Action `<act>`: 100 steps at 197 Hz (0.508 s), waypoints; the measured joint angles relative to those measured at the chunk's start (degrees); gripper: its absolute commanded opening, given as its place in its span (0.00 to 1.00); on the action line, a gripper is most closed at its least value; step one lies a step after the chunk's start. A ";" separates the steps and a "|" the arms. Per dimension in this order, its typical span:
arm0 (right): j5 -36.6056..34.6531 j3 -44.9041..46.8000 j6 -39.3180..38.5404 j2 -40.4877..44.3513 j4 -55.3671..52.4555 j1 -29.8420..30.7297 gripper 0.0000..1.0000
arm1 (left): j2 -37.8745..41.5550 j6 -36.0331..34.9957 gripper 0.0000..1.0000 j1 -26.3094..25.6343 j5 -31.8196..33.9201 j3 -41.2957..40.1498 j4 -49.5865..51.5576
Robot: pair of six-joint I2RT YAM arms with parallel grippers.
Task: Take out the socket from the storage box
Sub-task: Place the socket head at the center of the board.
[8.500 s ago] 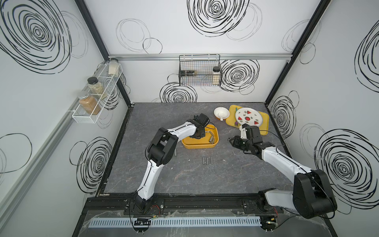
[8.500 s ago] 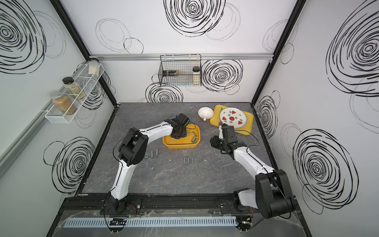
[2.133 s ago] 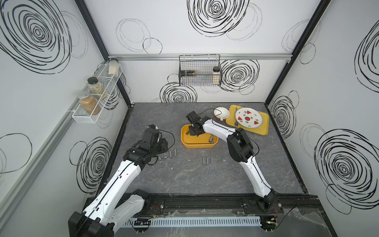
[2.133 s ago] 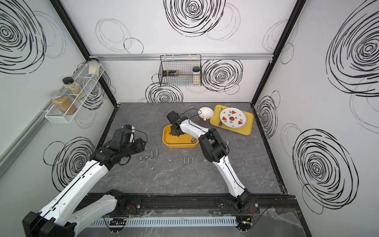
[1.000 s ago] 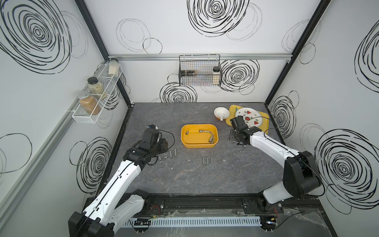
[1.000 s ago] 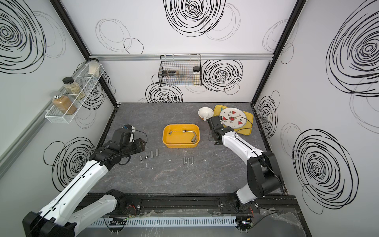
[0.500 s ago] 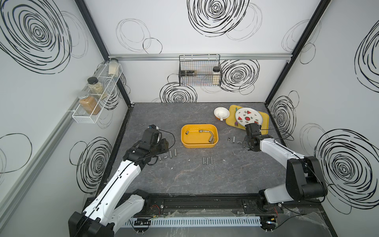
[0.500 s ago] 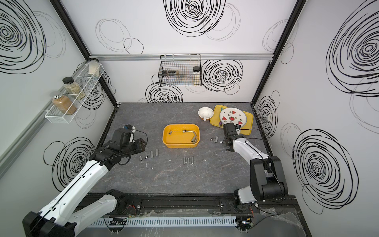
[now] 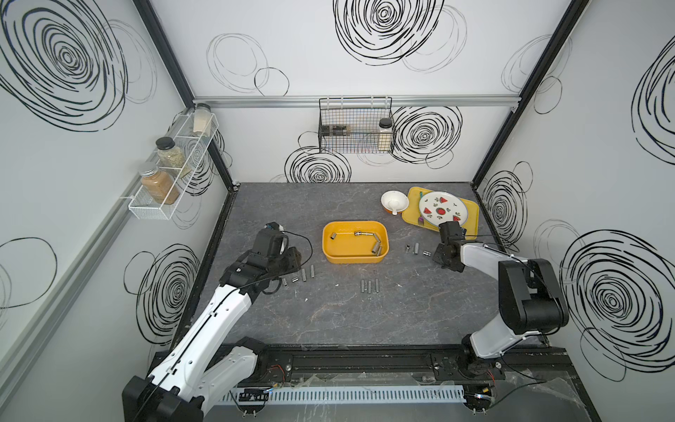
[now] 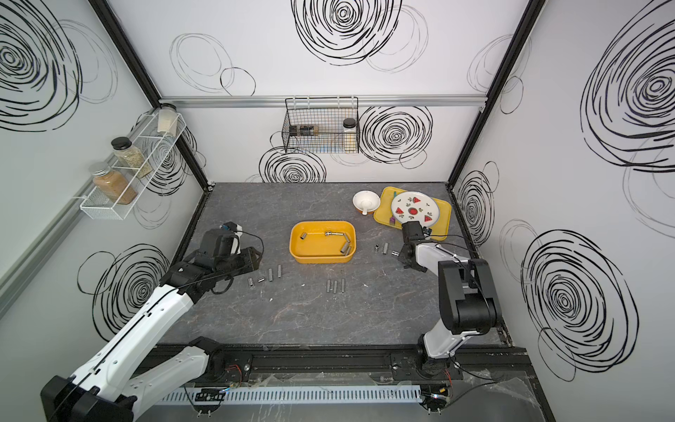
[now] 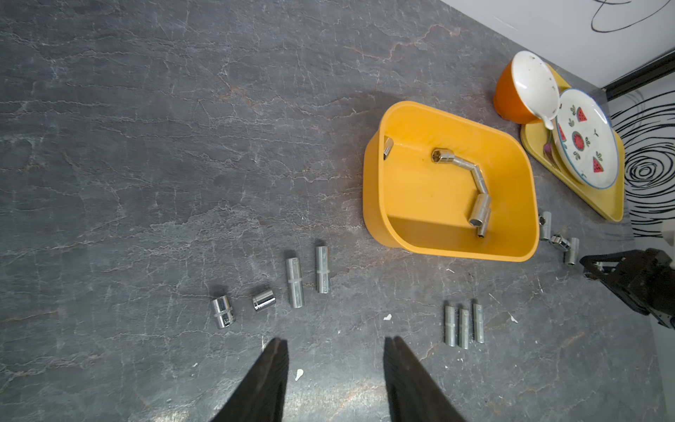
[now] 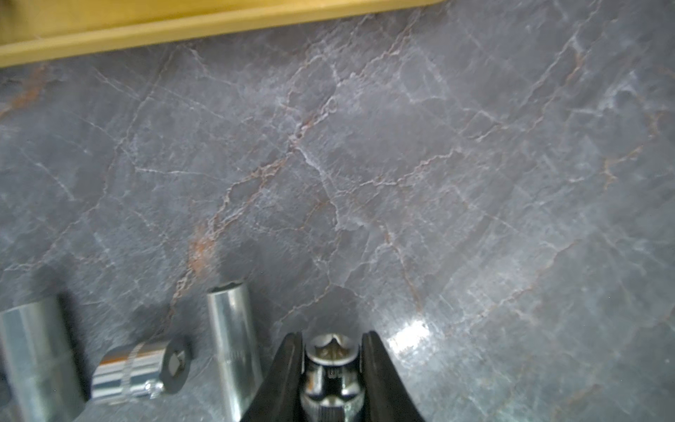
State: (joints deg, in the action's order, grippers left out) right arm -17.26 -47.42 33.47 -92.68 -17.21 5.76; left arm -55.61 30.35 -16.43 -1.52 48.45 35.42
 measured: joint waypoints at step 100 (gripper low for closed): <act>0.61 0.00 0.42 -0.72 0.20 -0.02 0.34 | -0.02 -0.20 0.50 0.00 0.00 -0.02 0.00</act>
State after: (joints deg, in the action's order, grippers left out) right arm -16.64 -47.42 33.89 -93.41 -17.02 5.74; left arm -55.64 30.15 -16.43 -1.52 48.42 35.42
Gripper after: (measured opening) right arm 0.328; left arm 0.503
